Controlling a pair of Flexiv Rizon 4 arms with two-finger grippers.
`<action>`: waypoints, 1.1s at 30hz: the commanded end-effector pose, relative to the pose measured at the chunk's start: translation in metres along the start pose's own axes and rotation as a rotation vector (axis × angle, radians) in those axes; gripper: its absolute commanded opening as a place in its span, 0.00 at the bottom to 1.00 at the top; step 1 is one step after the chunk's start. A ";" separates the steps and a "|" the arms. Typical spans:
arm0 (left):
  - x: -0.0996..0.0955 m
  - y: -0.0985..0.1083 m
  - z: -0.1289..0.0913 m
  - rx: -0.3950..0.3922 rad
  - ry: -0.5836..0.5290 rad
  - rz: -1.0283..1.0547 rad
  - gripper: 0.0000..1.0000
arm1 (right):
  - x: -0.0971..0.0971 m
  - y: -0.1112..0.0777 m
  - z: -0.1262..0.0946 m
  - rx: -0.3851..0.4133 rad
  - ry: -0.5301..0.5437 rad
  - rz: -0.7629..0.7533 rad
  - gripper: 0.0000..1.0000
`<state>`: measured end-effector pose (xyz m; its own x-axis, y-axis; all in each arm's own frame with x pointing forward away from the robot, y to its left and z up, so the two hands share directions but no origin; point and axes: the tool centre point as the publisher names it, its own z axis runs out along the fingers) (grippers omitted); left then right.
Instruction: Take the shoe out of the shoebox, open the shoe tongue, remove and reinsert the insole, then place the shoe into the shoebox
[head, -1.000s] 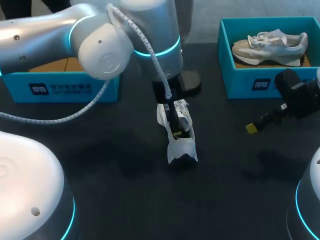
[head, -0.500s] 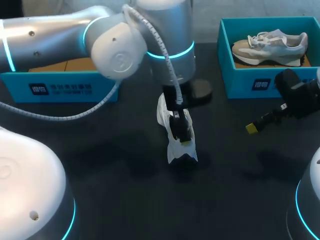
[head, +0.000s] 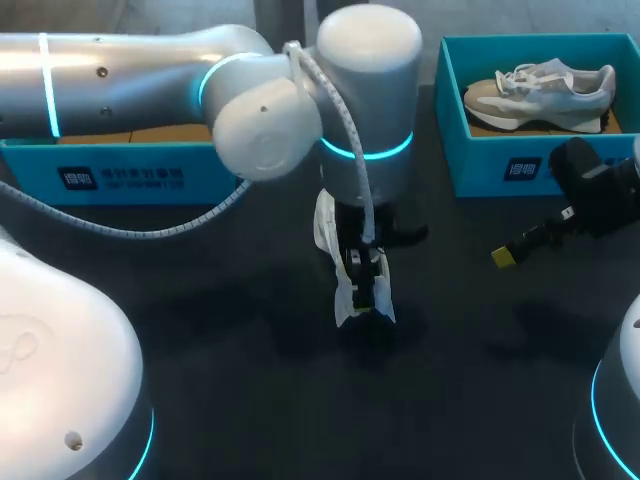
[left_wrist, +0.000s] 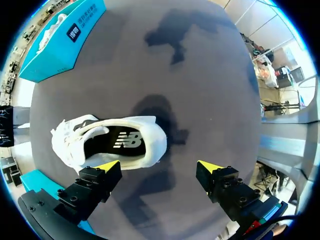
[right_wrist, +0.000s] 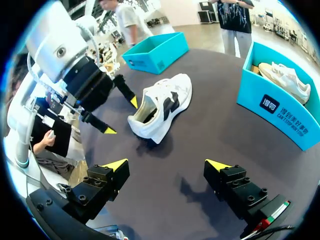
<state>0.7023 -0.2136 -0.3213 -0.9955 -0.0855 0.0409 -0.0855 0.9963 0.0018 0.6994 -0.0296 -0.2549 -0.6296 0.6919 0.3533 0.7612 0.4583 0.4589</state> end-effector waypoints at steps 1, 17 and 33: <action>0.001 -0.001 0.009 0.008 0.000 -0.008 1.00 | 0.000 0.000 0.000 0.000 -0.001 0.000 1.00; 0.006 -0.021 0.054 -0.010 -0.006 0.049 1.00 | 0.000 0.000 0.000 0.000 -0.001 0.000 1.00; 0.005 -0.008 0.081 -0.066 0.024 0.052 0.71 | 0.000 0.000 0.000 0.000 -0.001 0.000 1.00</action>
<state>0.6928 -0.2208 -0.3974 -0.9976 -0.0352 0.0595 -0.0316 0.9976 0.0617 0.6994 -0.0296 -0.2549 -0.6296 0.6919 0.3534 0.7612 0.4583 0.4589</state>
